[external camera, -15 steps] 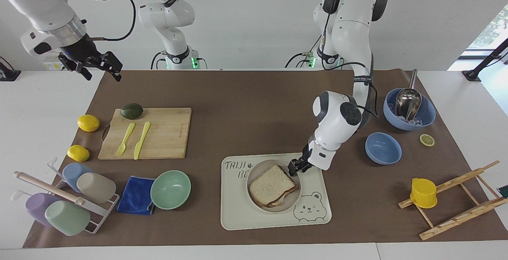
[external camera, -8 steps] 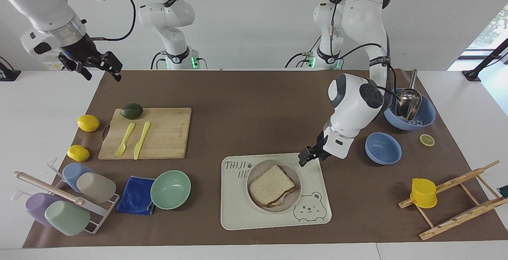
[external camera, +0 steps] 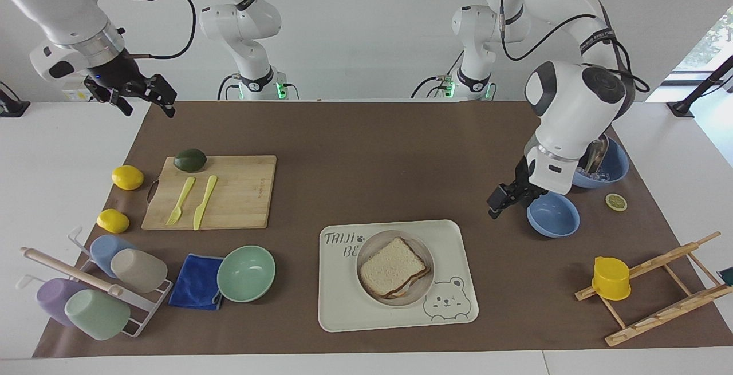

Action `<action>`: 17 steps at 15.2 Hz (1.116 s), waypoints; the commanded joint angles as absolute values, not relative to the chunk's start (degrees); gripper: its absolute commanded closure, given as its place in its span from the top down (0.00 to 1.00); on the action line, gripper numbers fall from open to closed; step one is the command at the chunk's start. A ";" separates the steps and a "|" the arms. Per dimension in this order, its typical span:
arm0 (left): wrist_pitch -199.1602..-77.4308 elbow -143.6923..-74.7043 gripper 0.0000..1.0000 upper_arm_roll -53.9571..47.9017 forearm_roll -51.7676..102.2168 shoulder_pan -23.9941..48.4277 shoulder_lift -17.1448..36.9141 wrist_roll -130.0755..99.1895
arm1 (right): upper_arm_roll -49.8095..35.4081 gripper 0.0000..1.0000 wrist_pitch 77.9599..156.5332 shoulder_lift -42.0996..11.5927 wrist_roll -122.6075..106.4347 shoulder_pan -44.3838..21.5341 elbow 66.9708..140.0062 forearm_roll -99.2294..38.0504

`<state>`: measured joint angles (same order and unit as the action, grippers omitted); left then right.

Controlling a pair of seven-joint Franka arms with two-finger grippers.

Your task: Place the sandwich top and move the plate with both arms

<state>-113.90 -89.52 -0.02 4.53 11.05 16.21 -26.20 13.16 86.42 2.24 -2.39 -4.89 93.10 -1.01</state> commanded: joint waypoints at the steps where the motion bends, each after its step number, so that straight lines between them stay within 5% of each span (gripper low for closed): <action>1: -109.35 -90.53 1.00 -0.09 2.11 8.62 11.70 -22.69 | 12.66 1.00 86.57 2.81 -1.32 -4.48 93.87 -0.70; 10: -94.24 -91.31 1.00 0.09 1.41 6.68 1.15 -6.97 | 12.66 1.00 86.66 2.81 -1.32 -4.48 93.87 -0.70; 17: -94.04 -99.76 1.00 -0.09 1.41 5.01 -4.66 -5.27 | 12.66 1.00 86.66 2.81 -1.32 -4.39 93.87 -0.70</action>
